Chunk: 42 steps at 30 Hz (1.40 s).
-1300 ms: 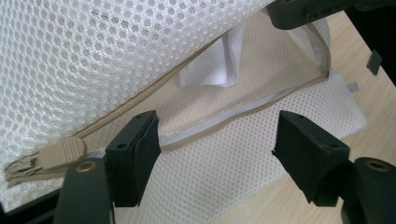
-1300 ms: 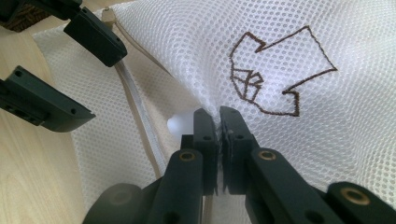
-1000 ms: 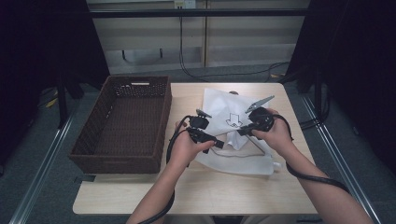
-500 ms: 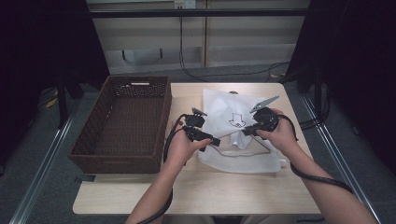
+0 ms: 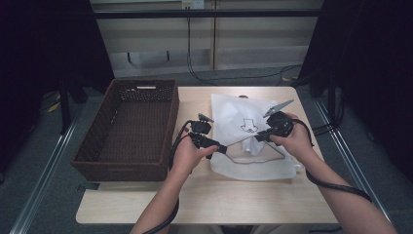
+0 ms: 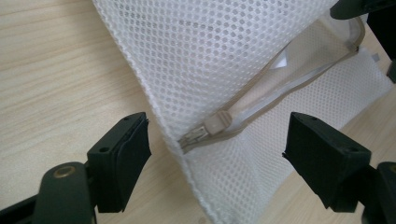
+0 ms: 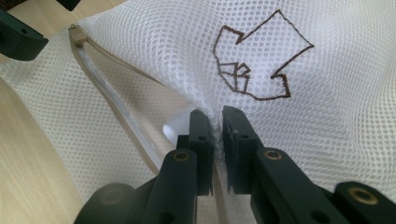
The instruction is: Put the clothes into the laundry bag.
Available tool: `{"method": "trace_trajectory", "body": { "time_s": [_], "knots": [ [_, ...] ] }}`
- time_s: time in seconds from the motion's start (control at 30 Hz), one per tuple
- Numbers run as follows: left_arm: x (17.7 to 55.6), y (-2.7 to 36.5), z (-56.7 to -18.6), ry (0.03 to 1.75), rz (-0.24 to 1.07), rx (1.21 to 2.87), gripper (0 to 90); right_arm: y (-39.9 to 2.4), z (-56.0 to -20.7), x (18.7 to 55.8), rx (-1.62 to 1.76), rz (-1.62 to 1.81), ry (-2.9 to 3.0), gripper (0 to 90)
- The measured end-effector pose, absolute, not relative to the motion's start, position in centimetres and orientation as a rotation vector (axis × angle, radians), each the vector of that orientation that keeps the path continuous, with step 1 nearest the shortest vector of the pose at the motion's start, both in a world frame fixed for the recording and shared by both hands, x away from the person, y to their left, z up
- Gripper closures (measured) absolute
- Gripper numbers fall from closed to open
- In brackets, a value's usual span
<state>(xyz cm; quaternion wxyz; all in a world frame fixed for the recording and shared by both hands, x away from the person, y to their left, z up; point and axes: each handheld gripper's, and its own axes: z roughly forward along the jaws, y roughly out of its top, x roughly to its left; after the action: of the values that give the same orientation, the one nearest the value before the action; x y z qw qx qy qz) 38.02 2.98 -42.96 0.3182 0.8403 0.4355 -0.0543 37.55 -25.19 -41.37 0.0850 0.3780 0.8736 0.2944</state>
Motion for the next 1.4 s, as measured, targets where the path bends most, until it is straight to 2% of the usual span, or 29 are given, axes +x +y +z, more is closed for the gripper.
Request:
{"method": "trace_trajectory", "body": {
  "time_s": [0.33,0.47,0.73,0.83,0.97,1.4],
  "knots": [
    [37.9,3.2,-43.2,1.158,-0.147,2.202,21.0,-25.5,-40.9,37.3,1.135,0.867,2.621,74.5],
    [37.9,3.4,-43.5,1.172,-0.136,2.202,19.9,-25.2,-40.8,37.1,1.169,0.858,2.624,65.7],
    [37.8,3.6,-43.8,1.170,-0.139,2.215,18.8,-24.5,-40.4,36.8,1.205,0.923,2.626,53.8],
    [37.8,3.6,-43.8,1.172,-0.138,2.219,18.5,-24.0,-40.2,36.8,1.227,0.960,2.605,44.5],
    [37.7,3.6,-44.0,1.174,-0.128,2.214,17.5,-23.6,-40.1,36.9,1.228,1.020,2.585,38.3],
    [37.2,3.6,-44.8,1.178,-0.180,2.216,18.7,-21.7,-39.7,37.3,1.237,1.099,2.559,35.7]
  ]
}}
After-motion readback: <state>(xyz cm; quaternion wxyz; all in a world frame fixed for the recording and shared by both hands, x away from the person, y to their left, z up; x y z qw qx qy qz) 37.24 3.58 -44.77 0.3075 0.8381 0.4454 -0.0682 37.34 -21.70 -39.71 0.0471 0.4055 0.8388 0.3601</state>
